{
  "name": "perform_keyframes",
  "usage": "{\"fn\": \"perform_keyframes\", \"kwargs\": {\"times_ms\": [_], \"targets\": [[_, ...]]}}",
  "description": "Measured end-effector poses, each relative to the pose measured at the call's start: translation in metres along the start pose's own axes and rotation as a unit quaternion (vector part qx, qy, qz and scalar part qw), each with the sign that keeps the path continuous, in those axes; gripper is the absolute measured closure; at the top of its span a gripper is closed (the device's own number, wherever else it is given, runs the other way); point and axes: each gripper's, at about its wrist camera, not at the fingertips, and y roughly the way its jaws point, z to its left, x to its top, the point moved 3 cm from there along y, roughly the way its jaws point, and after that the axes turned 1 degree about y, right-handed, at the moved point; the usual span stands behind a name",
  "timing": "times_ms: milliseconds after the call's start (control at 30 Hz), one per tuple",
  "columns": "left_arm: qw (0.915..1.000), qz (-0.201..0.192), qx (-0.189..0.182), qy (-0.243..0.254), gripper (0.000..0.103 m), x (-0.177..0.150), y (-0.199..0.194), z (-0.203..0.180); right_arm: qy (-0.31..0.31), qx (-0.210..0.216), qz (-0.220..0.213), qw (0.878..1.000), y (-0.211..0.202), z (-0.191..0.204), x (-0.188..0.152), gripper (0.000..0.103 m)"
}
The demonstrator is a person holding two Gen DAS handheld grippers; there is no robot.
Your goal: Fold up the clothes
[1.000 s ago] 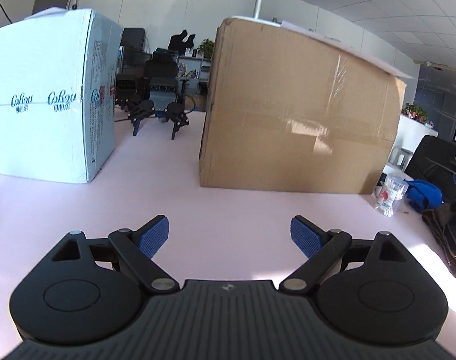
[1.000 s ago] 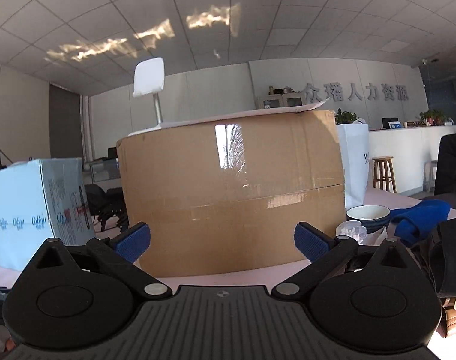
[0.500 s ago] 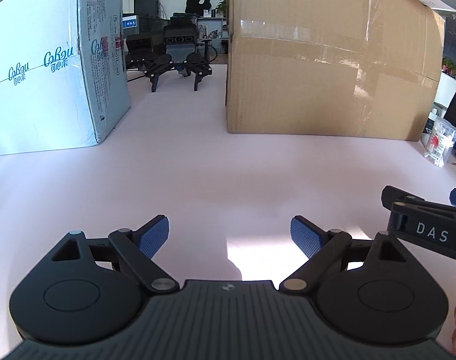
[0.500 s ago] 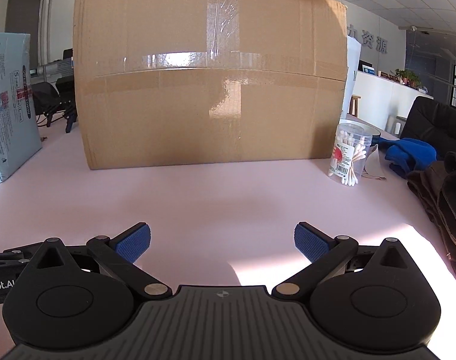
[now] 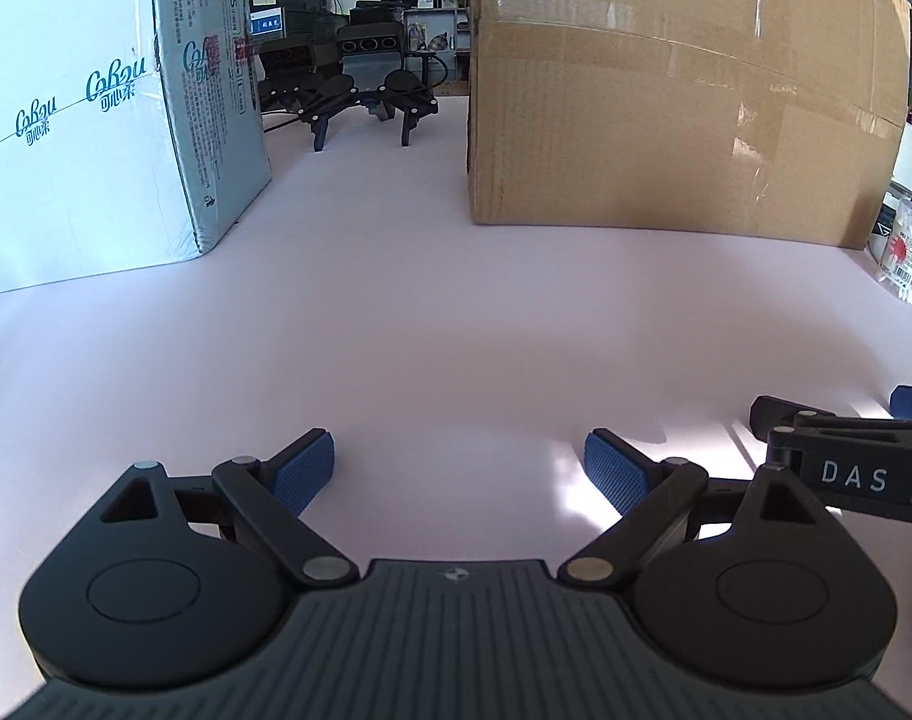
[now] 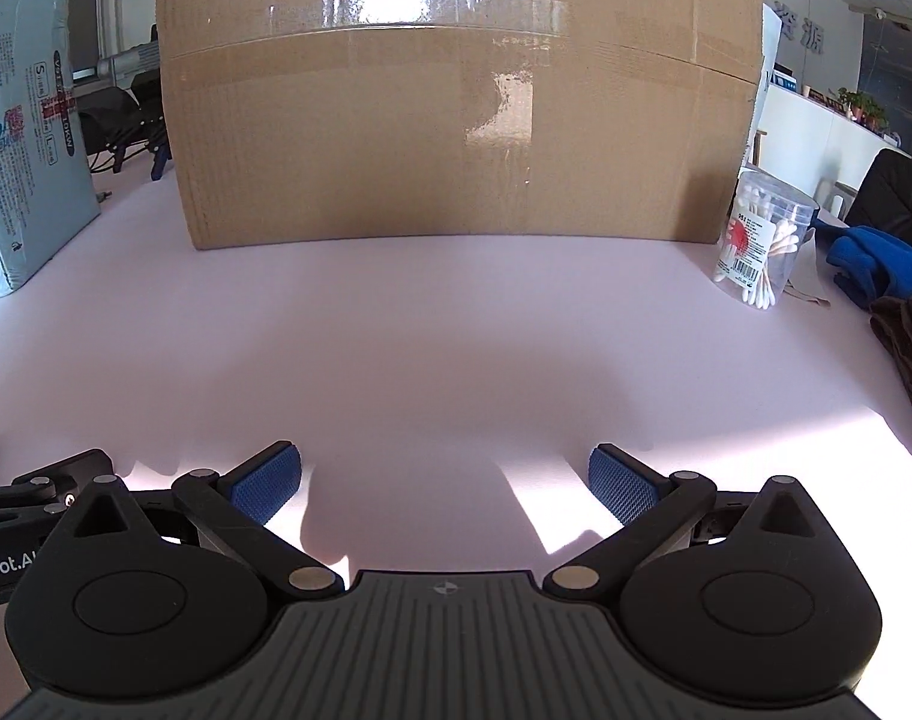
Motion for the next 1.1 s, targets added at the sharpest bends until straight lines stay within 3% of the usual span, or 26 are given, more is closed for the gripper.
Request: {"fn": "perform_keyframes", "kwargs": {"times_ms": [33,467,800,1100], "targets": [[1.0,0.002,-0.002,0.001,0.0,0.0,0.001,0.0,0.0,0.0,0.0,1.0,0.0,0.0,0.0,0.0],[1.0,0.009,-0.004,-0.001,0.0,0.001,0.002,0.0,-0.001,0.001,0.0,1.0,0.001,0.001,0.0,0.0],[0.9973,0.012,0.051,-0.051,0.0,-0.005,-0.005,-0.005,0.005,0.001,0.002,1.0,0.001,0.0,0.001,0.0],[0.9965,0.01,0.06,-0.057,0.0,-0.01,-0.013,-0.008,0.005,0.001,0.002,1.0,0.001,-0.001,0.001,0.0]]}}
